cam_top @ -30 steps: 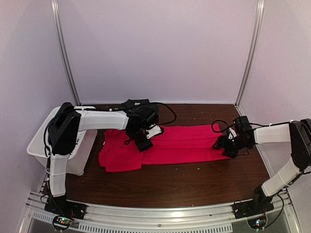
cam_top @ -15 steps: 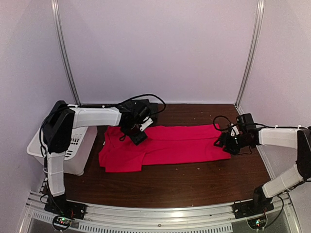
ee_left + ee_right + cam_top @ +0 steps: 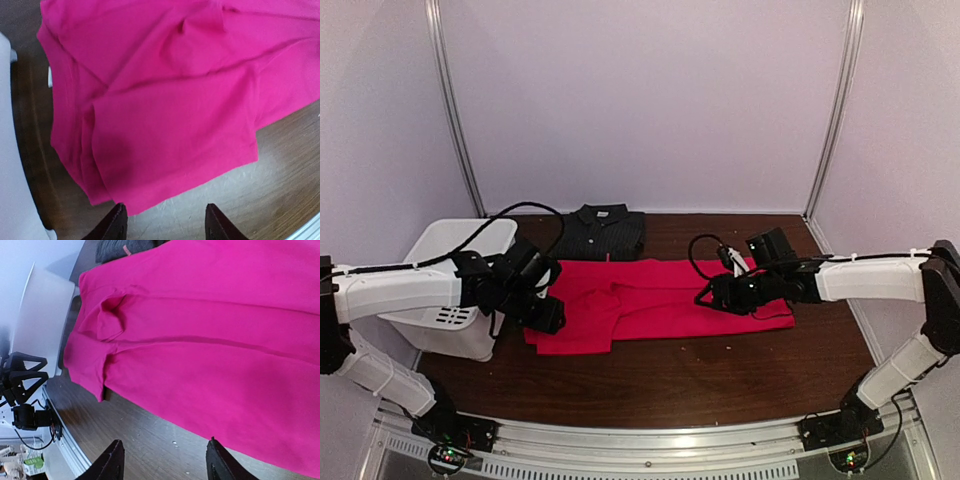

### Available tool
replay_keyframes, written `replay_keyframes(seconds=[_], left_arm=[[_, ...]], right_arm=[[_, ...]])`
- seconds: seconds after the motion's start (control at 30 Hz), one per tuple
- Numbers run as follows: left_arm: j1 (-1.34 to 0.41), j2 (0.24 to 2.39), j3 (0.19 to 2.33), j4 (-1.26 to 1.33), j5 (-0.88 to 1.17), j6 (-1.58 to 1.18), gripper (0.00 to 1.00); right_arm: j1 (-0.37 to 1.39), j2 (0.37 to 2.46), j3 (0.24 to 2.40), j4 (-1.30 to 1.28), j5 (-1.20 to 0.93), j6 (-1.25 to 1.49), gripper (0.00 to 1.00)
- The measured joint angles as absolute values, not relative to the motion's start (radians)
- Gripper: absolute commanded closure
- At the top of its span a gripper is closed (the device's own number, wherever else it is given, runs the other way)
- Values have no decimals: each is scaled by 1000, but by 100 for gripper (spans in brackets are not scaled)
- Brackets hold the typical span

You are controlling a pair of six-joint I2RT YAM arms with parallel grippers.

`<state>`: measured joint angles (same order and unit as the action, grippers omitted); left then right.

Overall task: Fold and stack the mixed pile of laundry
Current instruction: Fold the 1/3-folded T-shirt at the center of the board, then smooth out the rectangle-folded T-shirt at the center of the board.

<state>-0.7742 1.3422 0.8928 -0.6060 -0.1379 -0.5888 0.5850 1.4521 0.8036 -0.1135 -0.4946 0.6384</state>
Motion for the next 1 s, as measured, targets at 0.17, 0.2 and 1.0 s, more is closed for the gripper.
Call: replay_keyframes(seconds=[0.17, 0.2, 1.0], left_arm=[[-863, 1324, 774, -653, -183, -790, 57], [-870, 1324, 760, -659, -191, -820, 57], [-849, 1349, 634, -525, -270, -1005, 61]], right_arm=[[737, 1618, 882, -25, -493, 691, 52], [764, 1655, 905, -7, -492, 701, 53], [953, 2035, 1163, 162, -485, 778, 50]])
